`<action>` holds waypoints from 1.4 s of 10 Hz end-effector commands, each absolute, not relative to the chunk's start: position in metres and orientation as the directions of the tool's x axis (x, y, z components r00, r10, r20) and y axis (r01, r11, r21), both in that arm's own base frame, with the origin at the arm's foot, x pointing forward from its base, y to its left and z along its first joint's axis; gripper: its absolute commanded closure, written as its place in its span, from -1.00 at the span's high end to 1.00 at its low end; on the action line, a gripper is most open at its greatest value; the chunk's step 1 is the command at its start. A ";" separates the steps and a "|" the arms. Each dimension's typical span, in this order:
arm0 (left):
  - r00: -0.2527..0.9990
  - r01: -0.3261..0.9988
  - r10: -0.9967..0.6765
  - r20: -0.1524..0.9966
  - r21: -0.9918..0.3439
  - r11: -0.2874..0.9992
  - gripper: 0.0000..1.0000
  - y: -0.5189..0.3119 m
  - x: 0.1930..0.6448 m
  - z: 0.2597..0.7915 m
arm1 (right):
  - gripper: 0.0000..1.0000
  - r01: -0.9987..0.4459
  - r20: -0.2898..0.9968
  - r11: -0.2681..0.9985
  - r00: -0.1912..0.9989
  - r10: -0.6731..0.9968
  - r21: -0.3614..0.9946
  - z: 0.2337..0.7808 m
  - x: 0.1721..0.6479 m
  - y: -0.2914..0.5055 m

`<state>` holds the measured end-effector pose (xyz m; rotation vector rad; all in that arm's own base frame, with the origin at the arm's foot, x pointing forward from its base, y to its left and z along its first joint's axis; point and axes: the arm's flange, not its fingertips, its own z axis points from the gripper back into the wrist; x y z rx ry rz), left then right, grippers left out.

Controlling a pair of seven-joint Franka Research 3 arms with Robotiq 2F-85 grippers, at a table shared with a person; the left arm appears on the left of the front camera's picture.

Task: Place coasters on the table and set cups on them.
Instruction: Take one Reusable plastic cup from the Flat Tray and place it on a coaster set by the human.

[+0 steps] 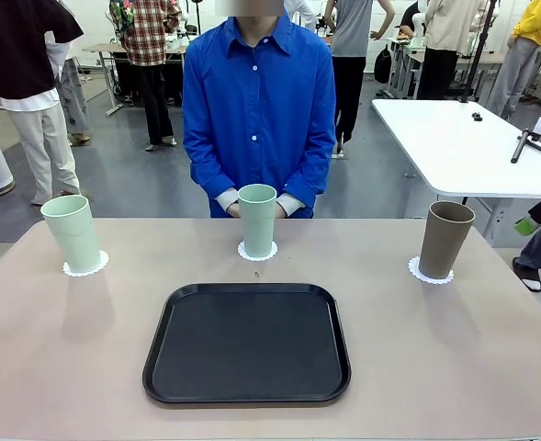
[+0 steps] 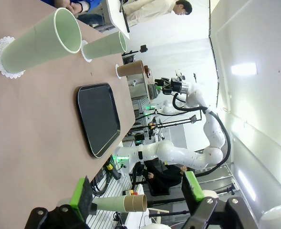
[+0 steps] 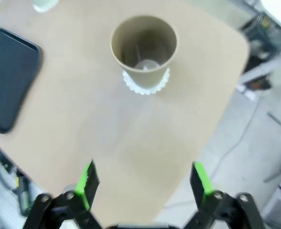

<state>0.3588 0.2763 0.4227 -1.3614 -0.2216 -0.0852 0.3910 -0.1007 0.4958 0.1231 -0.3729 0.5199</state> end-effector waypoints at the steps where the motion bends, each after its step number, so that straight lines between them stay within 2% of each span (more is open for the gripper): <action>1: 0.974 0.192 0.081 0.213 -0.959 0.209 1.00 0.277 0.359 0.425 | 1.00 -0.425 0.286 0.903 0.859 0.425 -0.068 0.507 0.370 -0.080; 4: 0.974 0.192 0.081 0.213 -0.959 0.209 1.00 0.277 0.359 0.425 | 1.00 -0.406 0.265 0.911 0.872 0.411 -0.073 0.518 0.352 -0.066; 6: 0.974 0.192 0.081 0.213 -0.959 0.209 1.00 0.277 0.359 0.425 | 1.00 -0.418 0.272 0.908 0.873 0.405 -0.009 0.522 0.351 -0.072; 7: 0.974 0.192 0.081 0.213 -0.959 0.209 1.00 0.277 0.359 0.425 | 1.00 -0.422 0.270 0.904 0.864 0.425 -0.073 0.523 0.354 -0.068; 14: 0.974 0.192 0.081 0.213 -0.959 0.209 1.00 0.277 0.359 0.425 | 1.00 -0.422 0.270 0.904 0.864 0.425 -0.073 0.523 0.354 -0.068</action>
